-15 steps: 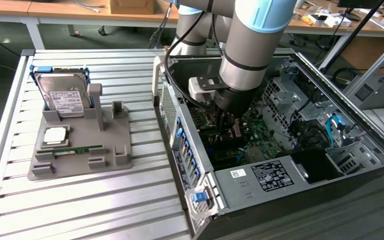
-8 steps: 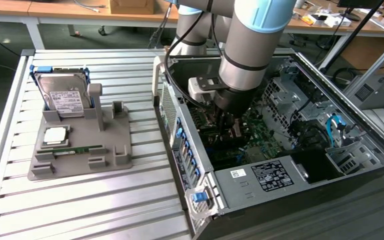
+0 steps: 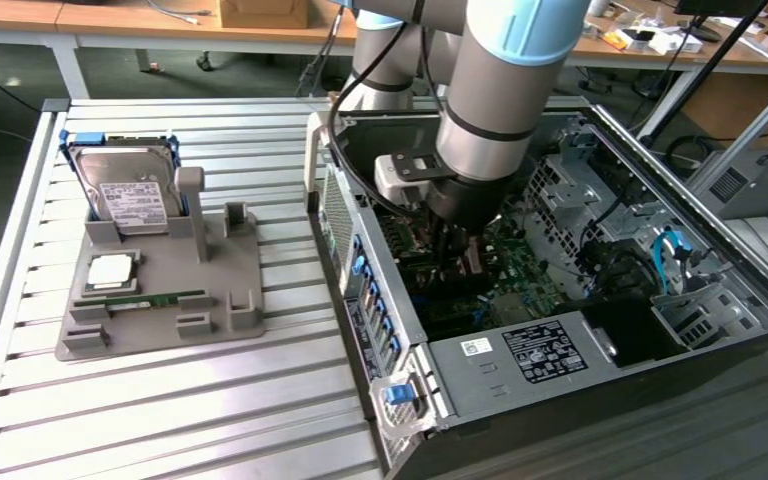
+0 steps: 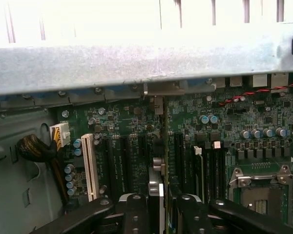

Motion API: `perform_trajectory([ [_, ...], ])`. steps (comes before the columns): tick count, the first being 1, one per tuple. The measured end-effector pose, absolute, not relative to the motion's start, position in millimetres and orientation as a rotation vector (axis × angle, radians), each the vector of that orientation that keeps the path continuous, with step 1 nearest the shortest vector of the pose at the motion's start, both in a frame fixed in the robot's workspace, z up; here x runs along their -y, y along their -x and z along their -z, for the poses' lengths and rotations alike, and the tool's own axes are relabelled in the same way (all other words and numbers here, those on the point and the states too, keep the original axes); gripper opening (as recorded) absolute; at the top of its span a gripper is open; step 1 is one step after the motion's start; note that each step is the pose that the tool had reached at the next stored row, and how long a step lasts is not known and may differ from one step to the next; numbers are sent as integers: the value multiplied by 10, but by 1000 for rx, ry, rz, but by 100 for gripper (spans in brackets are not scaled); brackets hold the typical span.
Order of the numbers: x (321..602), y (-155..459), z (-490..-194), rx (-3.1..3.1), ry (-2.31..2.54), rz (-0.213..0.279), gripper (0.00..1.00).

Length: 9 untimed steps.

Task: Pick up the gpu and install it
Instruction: 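Insert the gpu into the slot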

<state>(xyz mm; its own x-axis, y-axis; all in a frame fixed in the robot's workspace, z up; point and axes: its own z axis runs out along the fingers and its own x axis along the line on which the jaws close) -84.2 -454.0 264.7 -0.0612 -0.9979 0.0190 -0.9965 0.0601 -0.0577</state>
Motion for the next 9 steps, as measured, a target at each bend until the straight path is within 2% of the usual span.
perform_trajectory([
  [9, 4509, 842, -2632, -2219, 2187, 89, 27],
])
